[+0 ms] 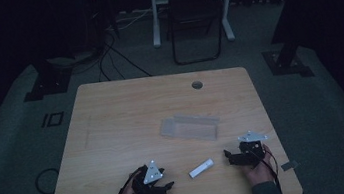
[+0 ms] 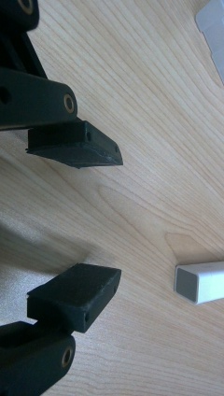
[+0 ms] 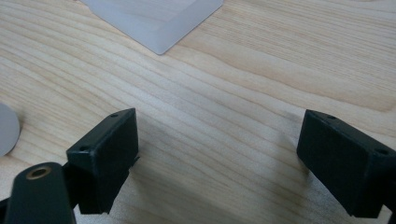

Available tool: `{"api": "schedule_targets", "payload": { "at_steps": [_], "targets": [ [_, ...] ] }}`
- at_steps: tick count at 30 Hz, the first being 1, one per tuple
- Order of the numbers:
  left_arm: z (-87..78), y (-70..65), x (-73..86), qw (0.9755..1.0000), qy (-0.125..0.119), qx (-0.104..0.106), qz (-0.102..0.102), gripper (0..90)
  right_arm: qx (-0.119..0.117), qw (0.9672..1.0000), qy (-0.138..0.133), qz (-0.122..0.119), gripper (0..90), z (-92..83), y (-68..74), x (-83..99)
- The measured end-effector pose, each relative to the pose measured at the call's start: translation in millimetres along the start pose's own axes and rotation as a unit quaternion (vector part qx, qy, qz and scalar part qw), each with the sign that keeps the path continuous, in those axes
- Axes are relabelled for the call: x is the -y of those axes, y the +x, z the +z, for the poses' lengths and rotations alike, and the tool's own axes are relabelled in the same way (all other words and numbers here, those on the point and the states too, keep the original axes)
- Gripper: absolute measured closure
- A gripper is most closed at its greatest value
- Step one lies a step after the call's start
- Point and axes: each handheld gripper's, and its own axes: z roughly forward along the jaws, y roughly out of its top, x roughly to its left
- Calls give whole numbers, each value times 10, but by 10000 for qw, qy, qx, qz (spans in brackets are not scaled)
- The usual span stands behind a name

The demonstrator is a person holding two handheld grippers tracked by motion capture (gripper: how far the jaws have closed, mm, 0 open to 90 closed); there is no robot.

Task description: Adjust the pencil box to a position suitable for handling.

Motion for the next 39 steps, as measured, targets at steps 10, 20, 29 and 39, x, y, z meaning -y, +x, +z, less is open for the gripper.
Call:
{"api": "schedule_targets", "payload": {
  "at_steps": [10, 20, 29, 39],
  "targets": [
    [0, 0, 0, 10000, -1, -1, 0, 399, 72, 9999, -9, 78, 143, 5, 2, -9],
    [0, 0, 0, 10000, -1, -1, -1, 399, 96, 9999, -30, 89, 295, -90, 95, -97],
    [0, 0, 0, 10000, 2, -1, 1, 399, 19, 9998, -203, 28, 358, -118, 144, -230],
    [0, 0, 0, 10000, 2, -2, 0, 399, 0, 9996, -259, 107, 445, -87, 160, -401]
  ]
}}
